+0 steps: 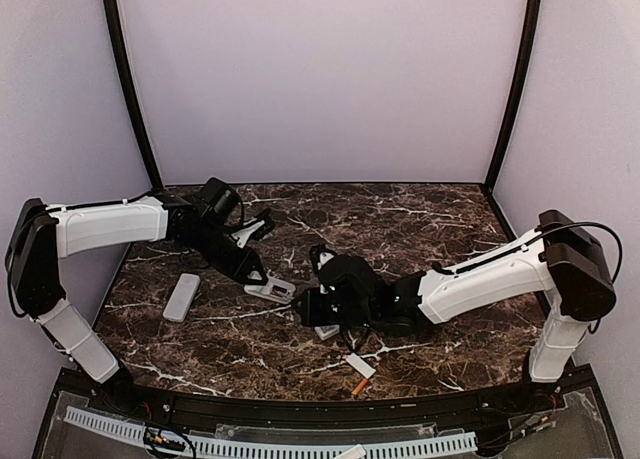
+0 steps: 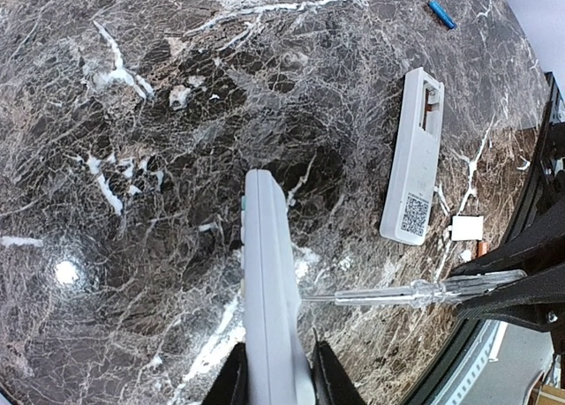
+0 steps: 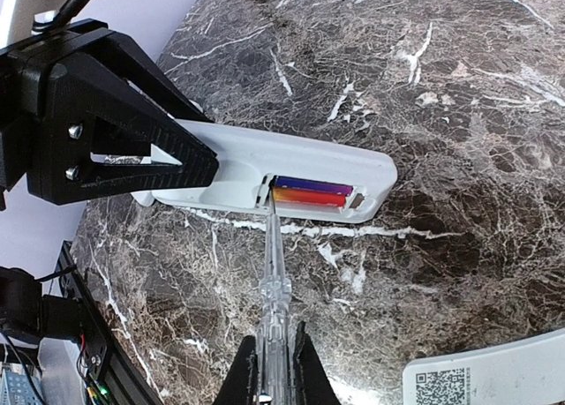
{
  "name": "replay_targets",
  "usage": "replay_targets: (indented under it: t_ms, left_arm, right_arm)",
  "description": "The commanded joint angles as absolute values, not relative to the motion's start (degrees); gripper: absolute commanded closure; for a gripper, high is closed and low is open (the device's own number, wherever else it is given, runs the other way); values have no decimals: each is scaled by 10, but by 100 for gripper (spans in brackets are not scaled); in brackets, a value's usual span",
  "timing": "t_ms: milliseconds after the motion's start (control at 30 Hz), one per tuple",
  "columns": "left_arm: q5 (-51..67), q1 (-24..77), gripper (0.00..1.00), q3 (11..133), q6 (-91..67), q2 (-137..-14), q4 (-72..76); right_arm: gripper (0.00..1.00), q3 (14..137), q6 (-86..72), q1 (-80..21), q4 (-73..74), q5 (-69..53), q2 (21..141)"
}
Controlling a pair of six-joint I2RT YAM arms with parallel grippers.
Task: Unload the batteries from the remote control
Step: Remove the battery from the remote control without the battery cover.
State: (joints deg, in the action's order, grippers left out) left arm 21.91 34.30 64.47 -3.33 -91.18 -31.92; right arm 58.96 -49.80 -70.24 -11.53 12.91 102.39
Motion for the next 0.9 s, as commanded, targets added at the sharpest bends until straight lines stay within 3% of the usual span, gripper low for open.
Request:
replay_targets:
  t_ms: [0, 867]
  left_arm:
    - [212, 341, 100, 639, -35, -931, -367]
    - [239, 339, 100, 641, -32, -934, -368]
  right_arm:
    - [100, 586, -497, -706, -122, 152, 999]
    - [100, 610, -492, -699, -132, 128, 1031]
